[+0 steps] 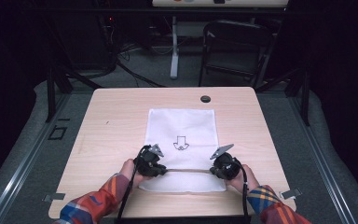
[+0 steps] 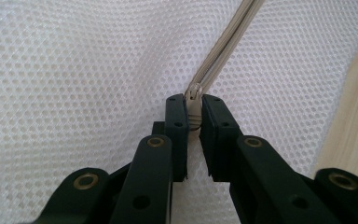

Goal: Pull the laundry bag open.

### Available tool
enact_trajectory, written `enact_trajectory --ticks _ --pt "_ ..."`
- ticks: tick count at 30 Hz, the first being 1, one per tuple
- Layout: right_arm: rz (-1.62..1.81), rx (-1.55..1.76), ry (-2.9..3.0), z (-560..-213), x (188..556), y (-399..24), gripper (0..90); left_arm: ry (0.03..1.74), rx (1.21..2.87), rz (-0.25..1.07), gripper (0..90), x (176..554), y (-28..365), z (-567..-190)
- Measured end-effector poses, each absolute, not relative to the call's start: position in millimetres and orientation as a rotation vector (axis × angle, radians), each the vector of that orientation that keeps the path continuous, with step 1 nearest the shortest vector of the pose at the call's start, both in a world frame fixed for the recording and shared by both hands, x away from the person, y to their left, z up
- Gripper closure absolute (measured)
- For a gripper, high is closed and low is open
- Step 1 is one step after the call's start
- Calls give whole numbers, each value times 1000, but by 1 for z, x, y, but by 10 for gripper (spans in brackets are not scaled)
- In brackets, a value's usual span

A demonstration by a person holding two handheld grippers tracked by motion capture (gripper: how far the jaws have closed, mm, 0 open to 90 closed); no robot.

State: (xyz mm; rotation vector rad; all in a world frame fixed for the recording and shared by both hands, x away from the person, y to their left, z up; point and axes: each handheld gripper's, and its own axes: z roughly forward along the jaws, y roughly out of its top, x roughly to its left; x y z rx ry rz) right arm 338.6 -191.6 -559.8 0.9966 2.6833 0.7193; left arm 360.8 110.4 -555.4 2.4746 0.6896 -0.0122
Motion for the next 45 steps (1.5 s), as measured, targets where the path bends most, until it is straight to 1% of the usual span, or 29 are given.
enact_trajectory --ticks 45 --pt "716 1003 2682 -560 339 -191 900 825 2429 29 814 355 165 -546"
